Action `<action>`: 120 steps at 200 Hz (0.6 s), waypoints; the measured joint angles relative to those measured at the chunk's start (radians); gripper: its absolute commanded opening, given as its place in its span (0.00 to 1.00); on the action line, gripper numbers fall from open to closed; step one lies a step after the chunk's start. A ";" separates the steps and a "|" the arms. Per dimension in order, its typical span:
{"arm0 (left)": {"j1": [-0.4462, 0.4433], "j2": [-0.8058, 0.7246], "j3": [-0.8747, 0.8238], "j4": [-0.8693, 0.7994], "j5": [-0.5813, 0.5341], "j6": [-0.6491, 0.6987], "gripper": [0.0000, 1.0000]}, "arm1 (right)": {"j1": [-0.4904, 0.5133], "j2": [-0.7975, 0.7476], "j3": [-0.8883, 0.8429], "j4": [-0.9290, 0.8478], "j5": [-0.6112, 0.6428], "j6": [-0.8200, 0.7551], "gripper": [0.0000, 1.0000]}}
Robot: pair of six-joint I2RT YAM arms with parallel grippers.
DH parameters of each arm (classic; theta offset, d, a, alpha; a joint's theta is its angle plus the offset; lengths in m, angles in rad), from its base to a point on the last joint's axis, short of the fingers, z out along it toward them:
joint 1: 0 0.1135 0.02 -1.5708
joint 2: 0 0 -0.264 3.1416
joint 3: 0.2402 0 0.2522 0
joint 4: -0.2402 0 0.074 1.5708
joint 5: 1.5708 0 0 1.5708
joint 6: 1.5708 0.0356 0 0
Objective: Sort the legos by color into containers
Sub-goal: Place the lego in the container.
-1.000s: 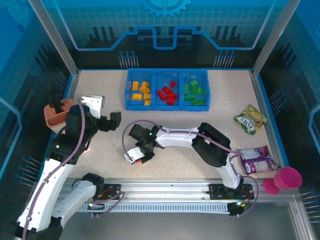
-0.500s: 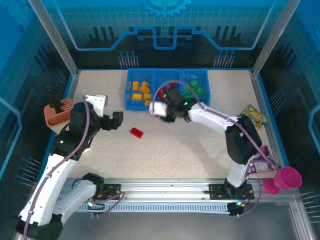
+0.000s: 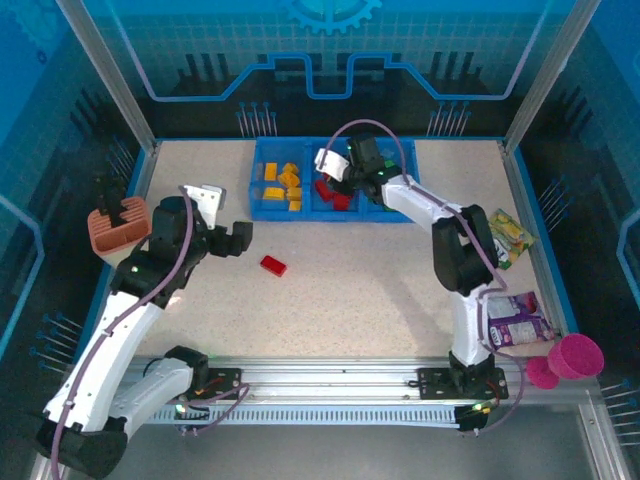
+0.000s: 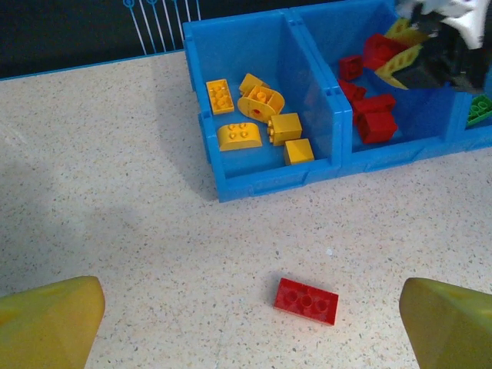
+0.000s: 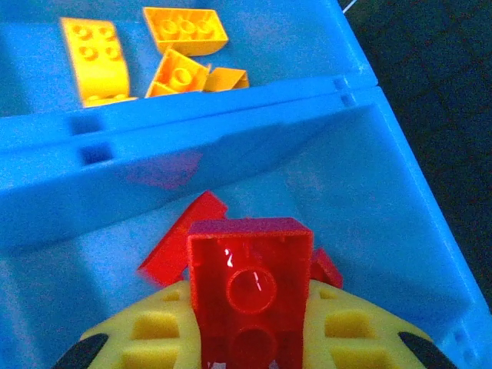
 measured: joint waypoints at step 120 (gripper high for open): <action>0.000 0.048 0.050 -0.004 -0.001 0.003 0.99 | -0.013 0.332 0.418 -0.024 0.002 -0.021 0.65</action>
